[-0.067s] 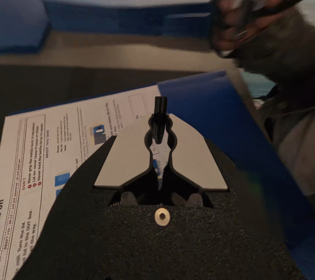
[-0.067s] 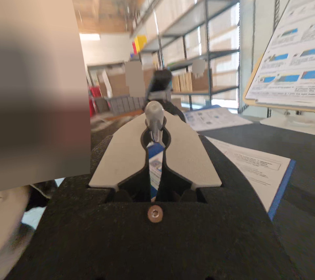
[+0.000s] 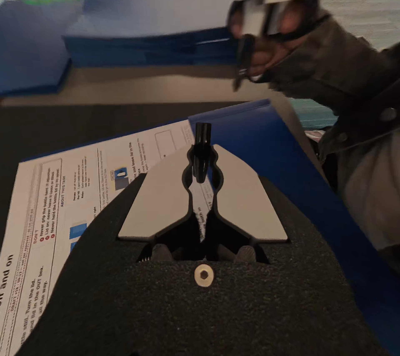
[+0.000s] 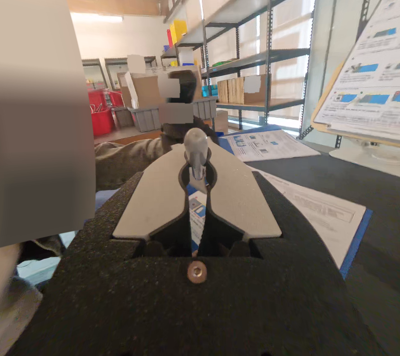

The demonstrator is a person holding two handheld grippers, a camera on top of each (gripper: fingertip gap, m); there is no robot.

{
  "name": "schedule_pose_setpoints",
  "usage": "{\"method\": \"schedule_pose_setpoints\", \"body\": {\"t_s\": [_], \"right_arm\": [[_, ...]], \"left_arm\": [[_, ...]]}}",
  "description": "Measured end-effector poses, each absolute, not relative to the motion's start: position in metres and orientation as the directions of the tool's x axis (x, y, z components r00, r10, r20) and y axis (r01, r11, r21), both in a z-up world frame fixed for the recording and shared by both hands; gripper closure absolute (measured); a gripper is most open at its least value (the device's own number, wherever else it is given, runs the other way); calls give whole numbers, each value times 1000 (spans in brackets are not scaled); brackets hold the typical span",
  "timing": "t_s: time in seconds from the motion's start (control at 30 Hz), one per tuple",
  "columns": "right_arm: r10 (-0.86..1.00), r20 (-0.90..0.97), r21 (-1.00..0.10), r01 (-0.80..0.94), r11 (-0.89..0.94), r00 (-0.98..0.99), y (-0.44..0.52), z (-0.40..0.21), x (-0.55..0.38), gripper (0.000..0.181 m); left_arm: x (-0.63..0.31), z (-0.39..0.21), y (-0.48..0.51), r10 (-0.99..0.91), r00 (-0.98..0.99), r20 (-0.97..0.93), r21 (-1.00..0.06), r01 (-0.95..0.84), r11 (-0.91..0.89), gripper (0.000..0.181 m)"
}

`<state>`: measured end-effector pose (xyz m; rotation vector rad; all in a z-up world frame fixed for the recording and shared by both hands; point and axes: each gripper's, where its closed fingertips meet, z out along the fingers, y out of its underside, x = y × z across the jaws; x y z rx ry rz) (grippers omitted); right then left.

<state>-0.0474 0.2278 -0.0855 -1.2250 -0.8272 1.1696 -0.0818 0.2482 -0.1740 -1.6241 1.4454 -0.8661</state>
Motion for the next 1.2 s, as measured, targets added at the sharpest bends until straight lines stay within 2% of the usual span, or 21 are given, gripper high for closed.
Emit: {"method": "schedule_pose_setpoints", "body": {"t_s": [0.4, 0.43, 0.53, 0.67, 0.87, 0.97, 1.0, 1.03, 1.1, 1.13, 1.2], "right_arm": [[985, -78, -990, -125, -59, 156, 199, -83, -99, 172], [986, -94, -988, -131, -77, 136, 196, -85, -105, 171], [986, -119, -985, -139, -103, 114, 192, -89, -113, 172], [991, -53, -991, -132, -37, 122, 189, -82, -120, 174], [990, -115, -984, -143, -102, 87, 200, -86, -114, 174], [994, -76, -989, -134, -65, 83, 208, -87, -111, 175], [994, -52, -995, -87, -44, 92, 217, -88, -109, 175], [991, -4, -1000, -30, 0, 134, 232, -89, -105, 175], [960, 109, -980, 188, 61, 258, 284, -102, -88, 175], [935, 146, -934, 356, 22, 324, 320, -120, -76, 175], [897, 141, -768, 618, -169, 420, 389, -163, -47, 175]], "left_arm": [[-101, -131, 199, -978, 148, -148, -916, -394, 79, 167], [-96, -124, 195, -976, 145, -161, -922, -376, 96, 175], [-91, -141, 191, -958, 151, -245, -834, -536, 128, 168], [-74, -139, 184, -986, 127, -111, -896, -443, 43, 168], [-81, -139, 195, -981, 167, -98, -908, -418, 20, 168], [-82, -139, 204, -972, 230, -40, -939, -340, -41, 166], [-86, -139, 210, -963, 266, -39, -941, -334, -54, 165], [-93, -138, 217, -952, 302, -51, -940, -337, -56, 156], [-110, -125, 215, -950, 309, -46, -962, -270, -41, 155], [-121, -117, 211, -949, 312, -41, -973, -228, -32, 155], [-145, -109, 205, -932, 359, -40, -977, -208, -38, 151]]}}
